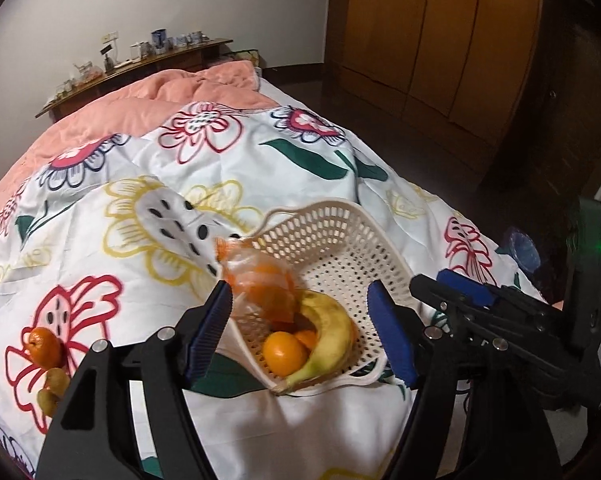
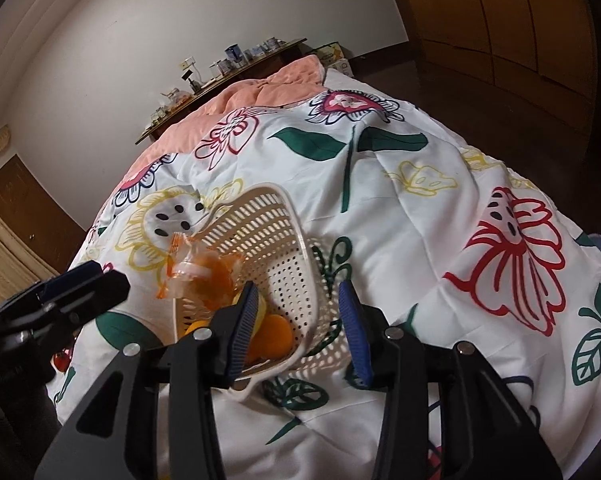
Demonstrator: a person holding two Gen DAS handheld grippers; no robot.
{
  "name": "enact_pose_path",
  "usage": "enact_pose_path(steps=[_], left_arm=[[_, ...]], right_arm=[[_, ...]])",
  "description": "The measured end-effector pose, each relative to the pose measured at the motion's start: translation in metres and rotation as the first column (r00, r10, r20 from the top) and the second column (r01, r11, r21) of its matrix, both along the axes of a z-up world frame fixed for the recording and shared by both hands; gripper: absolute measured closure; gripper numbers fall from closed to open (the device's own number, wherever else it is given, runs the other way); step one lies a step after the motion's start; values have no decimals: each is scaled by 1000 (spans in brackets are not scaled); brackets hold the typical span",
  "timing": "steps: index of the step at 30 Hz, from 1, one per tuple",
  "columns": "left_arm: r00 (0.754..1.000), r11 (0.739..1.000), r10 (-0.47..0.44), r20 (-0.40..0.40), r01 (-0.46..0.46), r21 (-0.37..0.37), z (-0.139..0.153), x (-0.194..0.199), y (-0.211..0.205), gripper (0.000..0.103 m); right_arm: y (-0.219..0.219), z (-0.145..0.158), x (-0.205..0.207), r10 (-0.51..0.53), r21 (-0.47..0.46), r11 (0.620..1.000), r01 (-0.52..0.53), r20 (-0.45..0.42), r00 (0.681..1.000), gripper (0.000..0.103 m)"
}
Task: Organize fruits
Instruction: 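Lower the mandarin bag into the basket and open the left tool, then grasp the orange on the duvet with the left tool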
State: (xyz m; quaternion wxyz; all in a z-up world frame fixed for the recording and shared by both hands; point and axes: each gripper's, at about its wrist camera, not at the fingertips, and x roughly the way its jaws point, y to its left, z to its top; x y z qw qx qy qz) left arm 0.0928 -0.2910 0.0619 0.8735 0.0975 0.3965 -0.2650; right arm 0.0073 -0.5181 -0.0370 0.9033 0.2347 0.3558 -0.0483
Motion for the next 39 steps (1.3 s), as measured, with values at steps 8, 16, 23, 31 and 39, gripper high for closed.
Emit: enact_pose_path(steps=[8, 16, 23, 31, 39], left_arm=[[995, 995, 98, 15, -98, -12, 7, 8, 41, 20], [975, 976, 218, 32, -217, -31, 24, 25, 102, 20], [949, 950, 312, 42, -310, -46, 33, 31, 167, 20], [927, 925, 375, 7, -374, -63, 25, 38, 229, 20], [935, 934, 350, -63, -353, -47, 1, 53, 234, 21]], right_arm=[[21, 9, 0, 44, 1, 999, -44, 34, 998, 50], [49, 22, 2, 124, -11, 992, -123, 66, 990, 46], [81, 34, 3, 198, -28, 980, -197, 76, 977, 46], [119, 43, 9, 288, -38, 957, -286, 64, 955, 46], [160, 48, 25, 375, -63, 926, -373, 25, 927, 39]])
